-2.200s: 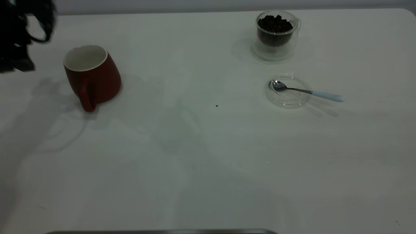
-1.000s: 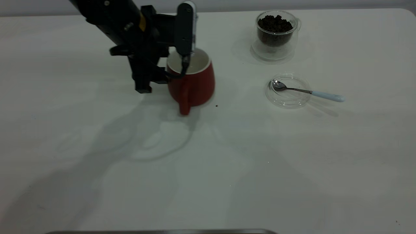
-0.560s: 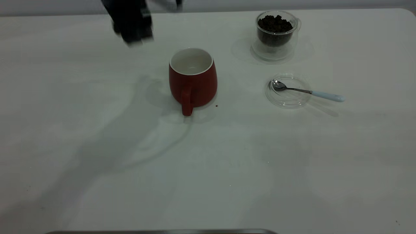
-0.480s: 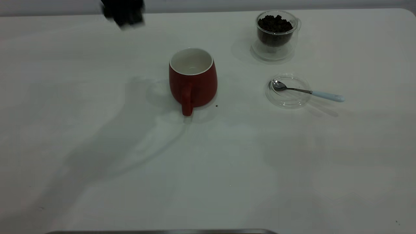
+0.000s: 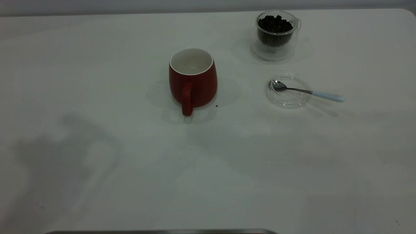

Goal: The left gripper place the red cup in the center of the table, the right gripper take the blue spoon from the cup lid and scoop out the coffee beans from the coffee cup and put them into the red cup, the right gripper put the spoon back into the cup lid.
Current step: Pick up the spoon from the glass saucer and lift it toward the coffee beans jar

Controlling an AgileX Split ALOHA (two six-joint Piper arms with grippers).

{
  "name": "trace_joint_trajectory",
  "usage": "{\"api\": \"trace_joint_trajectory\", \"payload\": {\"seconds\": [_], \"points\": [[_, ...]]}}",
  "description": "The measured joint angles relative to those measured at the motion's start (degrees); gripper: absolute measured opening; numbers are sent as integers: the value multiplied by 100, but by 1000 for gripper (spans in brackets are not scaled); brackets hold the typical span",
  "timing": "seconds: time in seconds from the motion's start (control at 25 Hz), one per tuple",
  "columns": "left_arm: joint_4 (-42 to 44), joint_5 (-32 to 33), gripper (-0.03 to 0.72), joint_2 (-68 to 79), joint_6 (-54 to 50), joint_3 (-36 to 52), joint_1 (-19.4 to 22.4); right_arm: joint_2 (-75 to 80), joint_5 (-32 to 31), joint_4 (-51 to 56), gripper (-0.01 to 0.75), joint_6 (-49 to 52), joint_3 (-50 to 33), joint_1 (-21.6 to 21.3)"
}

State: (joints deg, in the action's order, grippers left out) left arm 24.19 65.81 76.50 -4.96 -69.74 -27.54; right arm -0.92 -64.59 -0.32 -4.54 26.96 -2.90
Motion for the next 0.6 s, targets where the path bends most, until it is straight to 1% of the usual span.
{"api": "trace_joint_trajectory", "payload": {"seconds": [0.04, 0.2, 0.36, 0.52, 0.6], "points": [[14, 87, 586, -242, -30, 15, 0, 0, 0, 0, 448, 0, 0, 0], [-44, 86, 586, -1093, -62, 9, 0, 0, 0, 0, 448, 0, 0, 0], [-320, 86, 586, -2062, -62, 118, 0, 0, 0, 0, 448, 0, 0, 0], [-872, 86, 586, -3338, -16, 604, 0, 0, 0, 0, 448, 0, 0, 0], [-1237, 87, 586, -4010, 101, 1003, 0, 0, 0, 0, 448, 0, 0, 0]]}}
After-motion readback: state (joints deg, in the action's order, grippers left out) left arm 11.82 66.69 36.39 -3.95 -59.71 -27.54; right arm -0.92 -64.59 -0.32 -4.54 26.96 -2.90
